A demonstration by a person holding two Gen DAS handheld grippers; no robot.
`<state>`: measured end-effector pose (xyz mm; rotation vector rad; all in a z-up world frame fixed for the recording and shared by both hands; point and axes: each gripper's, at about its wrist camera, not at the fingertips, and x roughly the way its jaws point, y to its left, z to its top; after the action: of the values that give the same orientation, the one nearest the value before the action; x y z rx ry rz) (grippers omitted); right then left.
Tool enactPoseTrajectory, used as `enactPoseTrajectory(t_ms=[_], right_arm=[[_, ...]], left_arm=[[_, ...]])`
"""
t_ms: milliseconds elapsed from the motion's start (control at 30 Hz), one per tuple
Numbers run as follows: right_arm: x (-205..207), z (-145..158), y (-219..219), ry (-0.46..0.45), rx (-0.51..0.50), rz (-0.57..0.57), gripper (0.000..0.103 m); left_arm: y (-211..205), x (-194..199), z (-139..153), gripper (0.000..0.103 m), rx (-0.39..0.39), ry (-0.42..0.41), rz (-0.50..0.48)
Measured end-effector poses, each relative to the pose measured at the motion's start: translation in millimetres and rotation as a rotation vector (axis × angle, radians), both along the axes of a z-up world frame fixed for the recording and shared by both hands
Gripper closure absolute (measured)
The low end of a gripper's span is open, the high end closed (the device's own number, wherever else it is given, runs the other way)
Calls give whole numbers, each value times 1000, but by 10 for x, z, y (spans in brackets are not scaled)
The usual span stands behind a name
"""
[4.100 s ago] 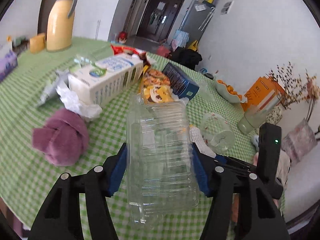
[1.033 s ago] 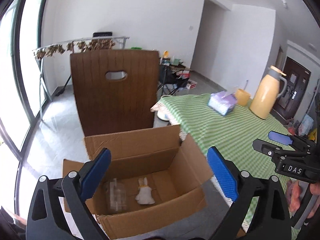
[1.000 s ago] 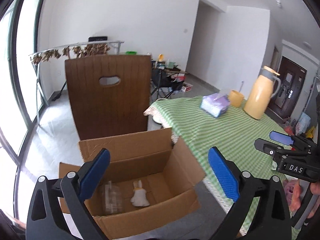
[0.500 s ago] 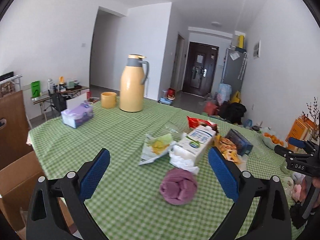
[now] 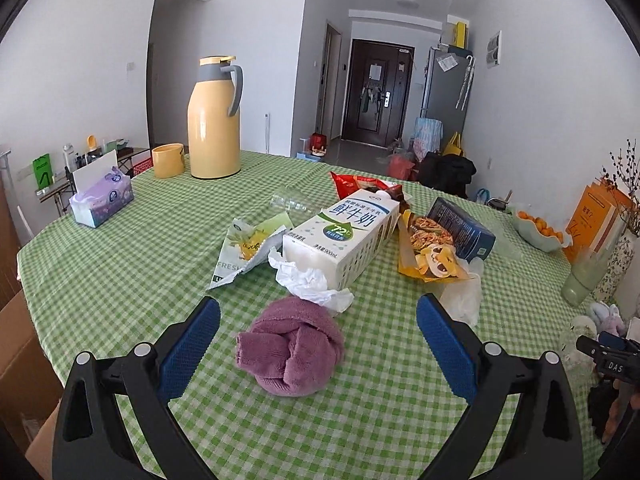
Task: Collect trash
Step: 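Move the left gripper to the purple towel while the right gripper reaches the Christmas-print bottle, then grasp the purple towel with the left gripper while the right gripper grasps the printed bottle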
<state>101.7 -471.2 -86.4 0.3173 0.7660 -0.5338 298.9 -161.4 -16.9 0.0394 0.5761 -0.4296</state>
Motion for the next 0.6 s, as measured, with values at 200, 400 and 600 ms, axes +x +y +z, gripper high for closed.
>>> enactPoseTrajectory(t_ms=[200,400,600], right_arm=[[286,-122,228,36,-100,88,24],[602,10,405,-101,-5,307,34],[925,39,724,-89,-18,456,34]], left_arm=[[64,140,-323,8,52,64,20],[76,402,-623,8,41,157,31],[-36,648,-853,29,81,277,26]])
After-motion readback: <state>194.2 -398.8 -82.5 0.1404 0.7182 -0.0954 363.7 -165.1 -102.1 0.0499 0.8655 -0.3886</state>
